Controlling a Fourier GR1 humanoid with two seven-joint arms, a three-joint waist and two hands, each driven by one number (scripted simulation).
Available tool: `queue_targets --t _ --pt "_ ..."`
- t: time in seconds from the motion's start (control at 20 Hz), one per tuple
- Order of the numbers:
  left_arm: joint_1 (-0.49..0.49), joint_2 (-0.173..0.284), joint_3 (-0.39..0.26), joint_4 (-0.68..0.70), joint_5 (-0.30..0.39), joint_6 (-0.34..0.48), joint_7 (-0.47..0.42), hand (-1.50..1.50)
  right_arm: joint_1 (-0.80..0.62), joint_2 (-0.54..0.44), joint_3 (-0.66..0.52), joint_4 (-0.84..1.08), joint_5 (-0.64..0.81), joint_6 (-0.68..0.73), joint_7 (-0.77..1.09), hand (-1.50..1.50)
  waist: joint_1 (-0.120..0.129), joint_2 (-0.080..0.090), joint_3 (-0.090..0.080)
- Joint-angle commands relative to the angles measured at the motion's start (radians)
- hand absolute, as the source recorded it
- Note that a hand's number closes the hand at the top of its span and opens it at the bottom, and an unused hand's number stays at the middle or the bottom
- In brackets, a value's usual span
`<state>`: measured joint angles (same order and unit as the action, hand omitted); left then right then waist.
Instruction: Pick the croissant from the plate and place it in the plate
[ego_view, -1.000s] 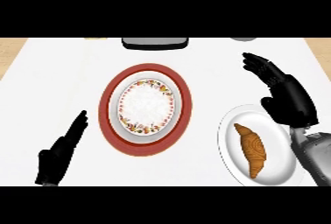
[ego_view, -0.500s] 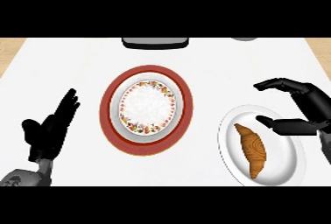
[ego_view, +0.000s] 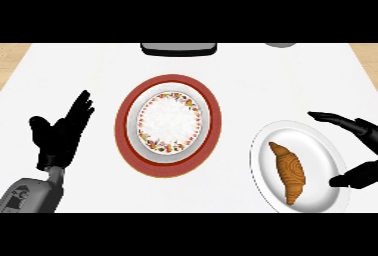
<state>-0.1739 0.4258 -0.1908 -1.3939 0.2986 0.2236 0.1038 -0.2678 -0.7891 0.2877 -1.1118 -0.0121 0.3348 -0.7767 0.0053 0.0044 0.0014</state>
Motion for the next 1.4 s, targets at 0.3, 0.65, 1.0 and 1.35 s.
queue_targets --t 0.3,0.65,1.0,1.35 --pt "0.032 -0.006 0.068 0.028 -0.016 -0.089 -0.034 0.00 -0.029 -0.054 -0.011 -0.039 0.188 0.062 0.024 -1.50 -0.004 -0.005 -0.002" --pt "-0.023 -0.061 0.054 0.030 -0.079 -0.023 0.019 0.00 -0.001 -0.068 0.048 -0.188 0.313 0.092 0.197 -1.50 -0.010 -0.005 -0.002" --pt "-0.030 -0.046 0.100 0.062 -0.063 -0.094 0.016 0.00 0.000 -0.038 0.077 -0.281 0.478 0.068 0.352 -1.50 -0.009 -0.005 -0.002" --pt "-0.009 -0.041 0.132 -0.028 -0.075 -0.100 0.080 0.00 0.006 0.079 0.135 -0.320 0.627 0.100 0.471 -1.50 -0.003 -0.006 -0.001"
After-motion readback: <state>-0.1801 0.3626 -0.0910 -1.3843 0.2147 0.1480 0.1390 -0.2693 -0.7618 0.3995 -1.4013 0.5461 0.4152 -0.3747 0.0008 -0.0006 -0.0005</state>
